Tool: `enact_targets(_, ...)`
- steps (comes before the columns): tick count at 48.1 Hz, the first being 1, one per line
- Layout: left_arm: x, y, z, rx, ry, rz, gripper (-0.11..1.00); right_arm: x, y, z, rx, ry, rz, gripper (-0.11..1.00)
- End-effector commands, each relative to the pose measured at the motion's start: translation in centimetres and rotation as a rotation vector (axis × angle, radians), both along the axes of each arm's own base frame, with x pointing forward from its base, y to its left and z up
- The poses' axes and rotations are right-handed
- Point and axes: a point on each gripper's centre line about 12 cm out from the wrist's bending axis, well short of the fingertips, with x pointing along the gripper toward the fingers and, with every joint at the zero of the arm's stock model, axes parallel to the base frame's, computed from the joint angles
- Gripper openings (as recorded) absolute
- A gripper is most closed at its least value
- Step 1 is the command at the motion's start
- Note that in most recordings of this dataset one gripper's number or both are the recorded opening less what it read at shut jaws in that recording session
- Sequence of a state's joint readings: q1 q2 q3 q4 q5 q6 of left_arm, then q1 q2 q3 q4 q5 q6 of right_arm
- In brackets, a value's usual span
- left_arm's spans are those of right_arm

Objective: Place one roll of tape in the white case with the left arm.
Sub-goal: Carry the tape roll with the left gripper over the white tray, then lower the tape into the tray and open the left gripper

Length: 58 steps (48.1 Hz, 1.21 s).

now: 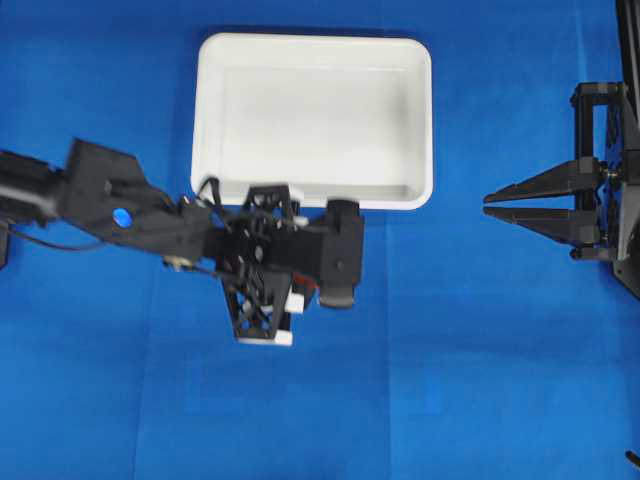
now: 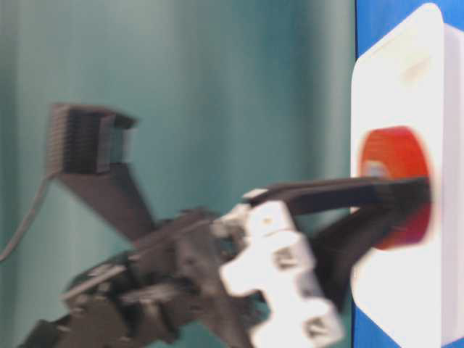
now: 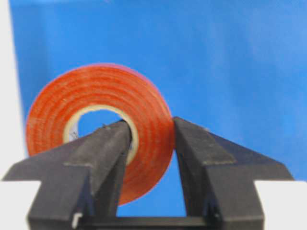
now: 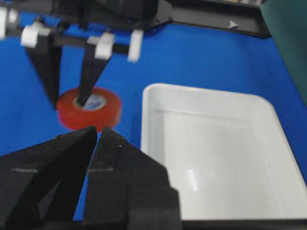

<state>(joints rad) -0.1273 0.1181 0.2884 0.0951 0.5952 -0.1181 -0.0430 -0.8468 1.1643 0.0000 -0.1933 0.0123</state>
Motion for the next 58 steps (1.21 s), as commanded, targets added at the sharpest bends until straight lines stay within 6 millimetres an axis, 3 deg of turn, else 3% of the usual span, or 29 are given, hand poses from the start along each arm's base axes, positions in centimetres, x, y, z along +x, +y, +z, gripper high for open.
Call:
enact_targets(1,0.1,2.6,2.5,0.022,-0.063,0.026,0.25,0.2,-0.1,0.5,0.002,-0.014,-0.004,0.02)
enact_targets(14,0.1,10.7,0.8,0.079,-0.068,0.127,0.25,0.2,-0.1,0.5,0.005,-0.013,-0.003,0.02)
enact_targets(22,-0.1,14.2,-2.7,0.092,-0.035,0.174,0.25,0.2,-0.1,0.4,0.004,-0.009,-0.004,0.02)
enact_targets(35,0.3,15.5,-7.3,0.088,0.024,0.187,0.26,0.2,-0.1,0.4,0.005,-0.009,-0.005,0.02)
enact_targets(50,0.5,15.5,-7.4,0.085,0.015,0.192,0.27,0.2,-0.1,0.2,0.004,-0.003,-0.004,0.02)
enact_targets(58,0.3,15.5,-6.9,0.085,0.004,0.193,0.73,0.3,-0.1,0.2,0.006,0.003,-0.005,0.02)
